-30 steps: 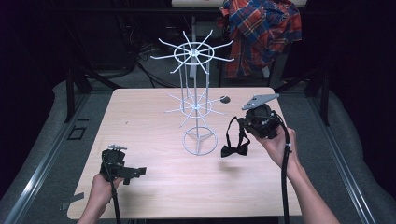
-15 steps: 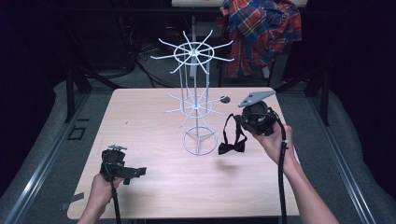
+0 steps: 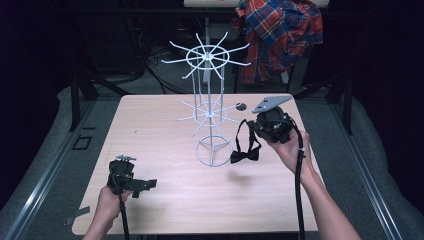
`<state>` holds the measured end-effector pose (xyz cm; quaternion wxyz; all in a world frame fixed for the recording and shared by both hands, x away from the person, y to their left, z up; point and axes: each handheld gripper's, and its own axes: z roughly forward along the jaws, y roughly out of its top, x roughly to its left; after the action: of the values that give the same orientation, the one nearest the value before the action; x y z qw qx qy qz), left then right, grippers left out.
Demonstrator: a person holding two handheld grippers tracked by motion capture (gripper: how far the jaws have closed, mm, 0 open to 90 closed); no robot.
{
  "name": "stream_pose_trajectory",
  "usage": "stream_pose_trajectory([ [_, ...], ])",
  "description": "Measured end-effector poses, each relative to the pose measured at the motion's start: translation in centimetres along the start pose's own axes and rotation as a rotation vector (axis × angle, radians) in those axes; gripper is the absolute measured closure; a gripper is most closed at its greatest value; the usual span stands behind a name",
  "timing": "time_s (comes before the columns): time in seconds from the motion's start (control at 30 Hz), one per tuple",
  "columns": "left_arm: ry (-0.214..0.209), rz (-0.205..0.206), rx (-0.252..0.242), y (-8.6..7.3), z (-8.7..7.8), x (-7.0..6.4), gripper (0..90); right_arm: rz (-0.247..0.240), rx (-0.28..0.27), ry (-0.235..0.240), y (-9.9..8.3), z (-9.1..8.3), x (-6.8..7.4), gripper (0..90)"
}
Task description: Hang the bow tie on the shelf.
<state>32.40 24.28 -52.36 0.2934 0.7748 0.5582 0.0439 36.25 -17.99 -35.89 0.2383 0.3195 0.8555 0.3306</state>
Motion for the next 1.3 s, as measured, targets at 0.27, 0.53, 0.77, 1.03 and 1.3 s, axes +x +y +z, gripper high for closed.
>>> stream_pose_trajectory([
  [0.27, -0.003, 0.003, 0.0, 0.0, 0.0, 0.0, 0.0, 0.006, 0.0, 0.001, 0.1, 0.7, -0.5, 90.0],
  [0.53, -0.005, 0.007, 0.001, 0.0, 0.0, 0.0, 0.0, 0.016, 0.004, -0.002, -0.1, 1.8, -0.9, 90.0],
  [0.77, -0.006, 0.007, 0.0, 0.0, 0.0, 0.0, 0.0, 0.03, 0.01, -0.001, -0.1, 2.4, -1.0, 90.0],
  [1.03, -0.006, 0.006, -0.001, 0.0, 0.0, -0.1, 0.0, 0.042, 0.016, 0.002, -0.2, 2.8, -1.4, 90.0],
  [1.3, -0.006, 0.007, 0.0, 0.0, 0.0, -0.1, 0.0, 0.046, 0.028, 0.0, -0.3, 3.1, -1.4, 90.0],
])
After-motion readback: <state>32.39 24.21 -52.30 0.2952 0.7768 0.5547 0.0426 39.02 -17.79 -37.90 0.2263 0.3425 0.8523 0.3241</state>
